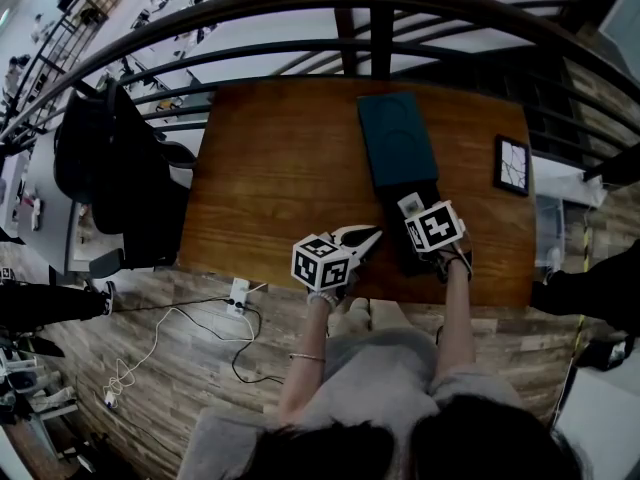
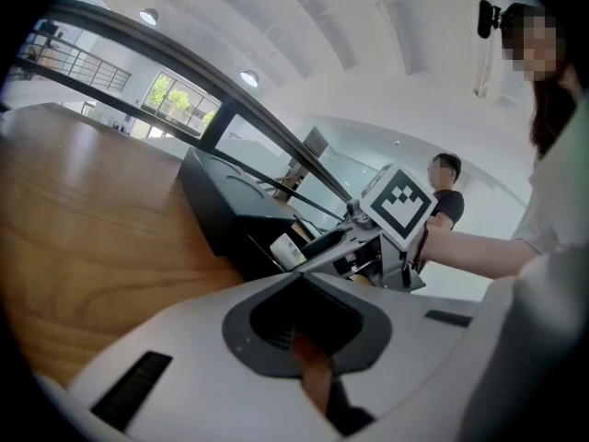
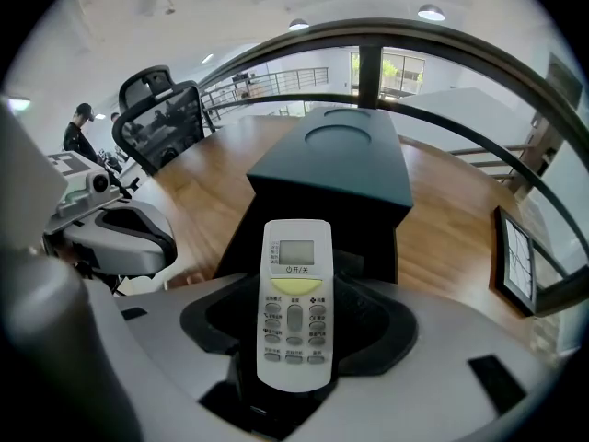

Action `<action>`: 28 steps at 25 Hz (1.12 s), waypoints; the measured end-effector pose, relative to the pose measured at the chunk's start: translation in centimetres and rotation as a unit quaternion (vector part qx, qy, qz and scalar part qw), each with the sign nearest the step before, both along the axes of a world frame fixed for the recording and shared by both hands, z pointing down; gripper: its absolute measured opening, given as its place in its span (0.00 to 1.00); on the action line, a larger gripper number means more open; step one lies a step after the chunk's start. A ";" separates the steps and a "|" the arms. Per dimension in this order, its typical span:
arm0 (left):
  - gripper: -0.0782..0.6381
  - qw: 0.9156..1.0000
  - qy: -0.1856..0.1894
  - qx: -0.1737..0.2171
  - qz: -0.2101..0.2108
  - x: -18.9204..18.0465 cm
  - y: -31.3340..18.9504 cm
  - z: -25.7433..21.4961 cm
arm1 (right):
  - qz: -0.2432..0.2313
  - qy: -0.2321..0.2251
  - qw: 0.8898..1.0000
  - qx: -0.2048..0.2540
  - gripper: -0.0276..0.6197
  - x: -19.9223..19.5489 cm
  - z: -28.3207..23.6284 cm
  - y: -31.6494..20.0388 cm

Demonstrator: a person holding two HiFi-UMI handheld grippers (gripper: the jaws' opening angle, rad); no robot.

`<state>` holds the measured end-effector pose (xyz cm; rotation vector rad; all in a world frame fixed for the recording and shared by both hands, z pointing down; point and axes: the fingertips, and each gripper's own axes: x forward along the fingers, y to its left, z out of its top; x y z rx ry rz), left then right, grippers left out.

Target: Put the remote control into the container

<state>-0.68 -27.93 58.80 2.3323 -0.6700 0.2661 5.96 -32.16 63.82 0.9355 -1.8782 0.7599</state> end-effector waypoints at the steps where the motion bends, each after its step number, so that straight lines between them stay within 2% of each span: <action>1: 0.12 1.000 0.000 -0.001 0.000 0.0 0.0 0.0 | 0.000 0.002 1.000 -0.001 0.42 0.0 0.1 0.0; 6: 0.12 1.000 0.000 -0.009 0.003 -0.1 0.2 0.4 | 0.006 0.046 0.999 -0.021 0.42 1.0 0.8 0.4; 9: 0.12 1.000 -0.001 -0.011 0.003 -0.3 0.1 0.6 | -0.001 0.050 0.999 -0.020 0.42 0.6 1.2 0.3; 13: 0.12 1.000 -0.001 -0.011 0.000 -0.2 0.0 0.8 | -0.013 0.090 0.995 -0.028 0.42 1.3 1.8 0.7; 22: 0.12 1.000 0.000 -0.012 -0.002 -0.3 -0.3 0.8 | -0.016 0.091 0.995 -0.023 0.42 1.1 1.9 0.3; 25: 0.12 1.000 -0.001 -0.011 -0.002 -0.3 -0.3 0.9 | -0.029 0.069 0.997 -0.015 0.42 -0.1 2.4 0.2; 28: 0.11 1.000 -0.002 -0.011 0.000 -0.3 -0.2 0.7 | -0.034 0.073 0.997 -0.008 0.42 -0.3 2.4 0.1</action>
